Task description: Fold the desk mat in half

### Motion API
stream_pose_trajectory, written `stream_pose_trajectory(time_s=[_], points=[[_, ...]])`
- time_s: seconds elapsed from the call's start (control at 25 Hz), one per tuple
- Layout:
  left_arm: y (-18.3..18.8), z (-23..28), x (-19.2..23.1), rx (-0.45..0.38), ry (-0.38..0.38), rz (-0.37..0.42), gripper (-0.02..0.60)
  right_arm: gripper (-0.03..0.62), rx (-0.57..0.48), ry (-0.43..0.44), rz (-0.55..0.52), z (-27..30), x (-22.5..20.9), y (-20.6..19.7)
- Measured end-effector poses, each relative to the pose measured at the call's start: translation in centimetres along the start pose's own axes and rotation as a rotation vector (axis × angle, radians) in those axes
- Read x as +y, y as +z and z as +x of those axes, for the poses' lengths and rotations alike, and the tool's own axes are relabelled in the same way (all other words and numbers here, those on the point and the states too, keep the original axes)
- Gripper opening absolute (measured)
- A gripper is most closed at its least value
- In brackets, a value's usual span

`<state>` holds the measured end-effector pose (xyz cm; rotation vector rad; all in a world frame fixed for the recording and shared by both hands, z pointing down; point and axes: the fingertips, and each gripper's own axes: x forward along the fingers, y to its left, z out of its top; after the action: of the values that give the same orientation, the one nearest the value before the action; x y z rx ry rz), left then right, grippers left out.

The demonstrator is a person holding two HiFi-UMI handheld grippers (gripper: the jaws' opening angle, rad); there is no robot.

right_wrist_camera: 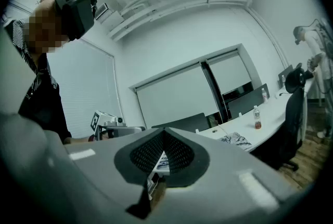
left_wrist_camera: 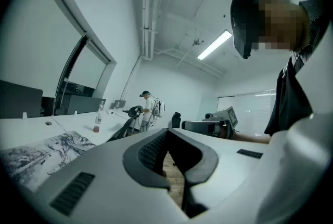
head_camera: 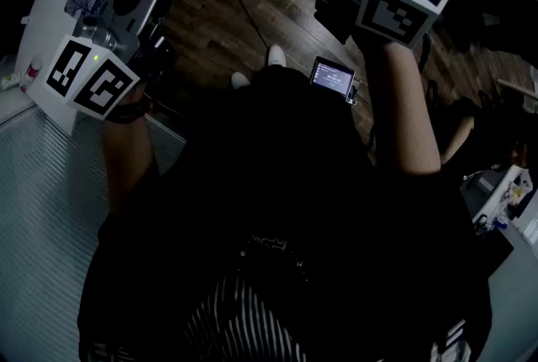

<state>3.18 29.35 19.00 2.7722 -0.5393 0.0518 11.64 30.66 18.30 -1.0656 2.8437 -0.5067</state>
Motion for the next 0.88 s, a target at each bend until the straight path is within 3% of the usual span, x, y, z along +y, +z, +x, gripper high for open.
stream_pose_trajectory(time_s=[0.24,0.36,0.64,0.88], points=[[0.4,0.3,-0.3,0.024,0.033,0.060,0.008,0.000,0.064,-0.008,-0.066,0.2,0.6,-0.6],[0.6,0.2,-0.5,0.005,0.019,0.047,0.008,0.000,0.088,0.008,-0.080,0.3,0.5,-0.8],[0.4,0.1,0.0,-0.019,0.016,0.013,0.008,0.002,0.176,0.083,-0.205,1.3,1.1,-1.4],[1.9,0.1,-0.9,-0.075,0.059,0.081,0.008,0.002,0.181,0.155,-0.204,1.1,0.5,-1.4]])
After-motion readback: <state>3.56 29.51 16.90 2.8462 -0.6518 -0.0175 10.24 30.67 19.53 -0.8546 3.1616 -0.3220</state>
